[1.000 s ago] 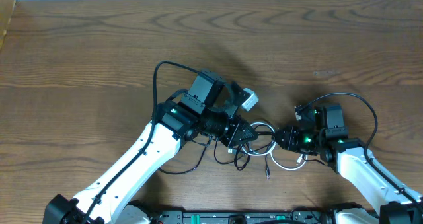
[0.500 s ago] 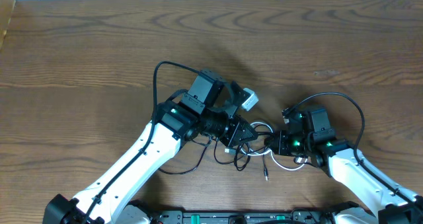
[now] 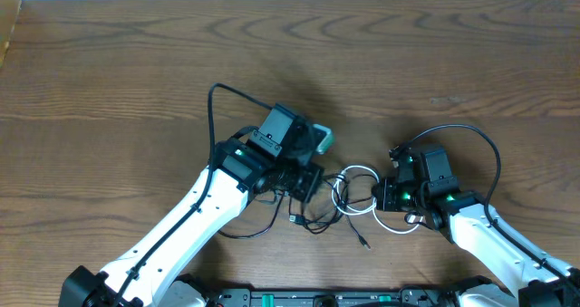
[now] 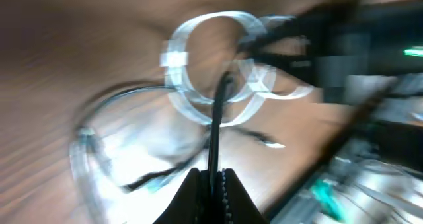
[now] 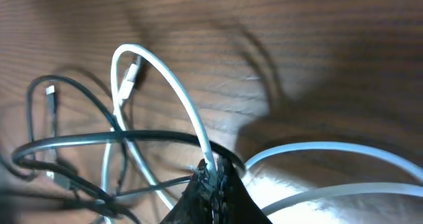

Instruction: Untangle cables

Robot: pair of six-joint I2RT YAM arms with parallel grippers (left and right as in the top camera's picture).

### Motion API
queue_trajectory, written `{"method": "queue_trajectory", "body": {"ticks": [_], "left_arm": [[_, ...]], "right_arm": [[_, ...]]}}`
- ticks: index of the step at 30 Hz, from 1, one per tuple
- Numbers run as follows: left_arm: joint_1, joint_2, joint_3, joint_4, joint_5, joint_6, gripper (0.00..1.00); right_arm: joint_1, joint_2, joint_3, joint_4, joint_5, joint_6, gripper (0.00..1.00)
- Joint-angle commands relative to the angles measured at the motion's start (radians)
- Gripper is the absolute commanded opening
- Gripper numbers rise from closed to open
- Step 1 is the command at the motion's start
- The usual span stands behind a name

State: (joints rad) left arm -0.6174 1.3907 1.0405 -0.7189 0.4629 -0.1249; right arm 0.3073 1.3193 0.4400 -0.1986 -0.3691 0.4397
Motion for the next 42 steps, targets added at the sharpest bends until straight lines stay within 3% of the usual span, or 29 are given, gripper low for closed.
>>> {"method": "queue_trajectory", "body": {"ticks": [1,4,7,18,24,30,37,42], "left_arm": [[0.001,-0.006,0.005,-0.037,-0.272,-0.023,0.08],[0.001,-0.006,0.005,-0.047,-0.289,-0.023,0.07],[0.001,-0.006,0.005,-0.047,-0.294,-0.023,0.07],[0.001,-0.006,0.005,-0.08,-0.364,-0.023,0.07],[0.001,-0.006,0.005,-0.082,-0.363,-0.028,0.08],[0.001,-0.006,0.005,-0.081,-0.363,-0.041,0.08],[0.001,-0.006,0.005,-0.081,-0.362,-0.057,0.07],[0.001,-0.006,0.005,-0.081,-0.362,-0.072,0.07]], "right_arm": [[0.011,0.003,-0.007,-0.03,0.155,-0.037,0.01],[0.011,0.003,-0.007,-0.116,0.378,-0.026,0.01],[0.009,0.003,-0.007,-0.185,0.547,0.081,0.01],[-0.088,0.003,-0.005,-0.228,0.838,0.098,0.01],[-0.27,0.003,-0.002,-0.143,0.786,0.062,0.01],[-0.329,0.0,0.011,-0.067,0.523,-0.105,0.01],[-0.329,-0.132,0.185,-0.13,0.526,-0.104,0.01],[-0.33,-0.243,0.334,-0.101,0.665,-0.132,0.01]]}}
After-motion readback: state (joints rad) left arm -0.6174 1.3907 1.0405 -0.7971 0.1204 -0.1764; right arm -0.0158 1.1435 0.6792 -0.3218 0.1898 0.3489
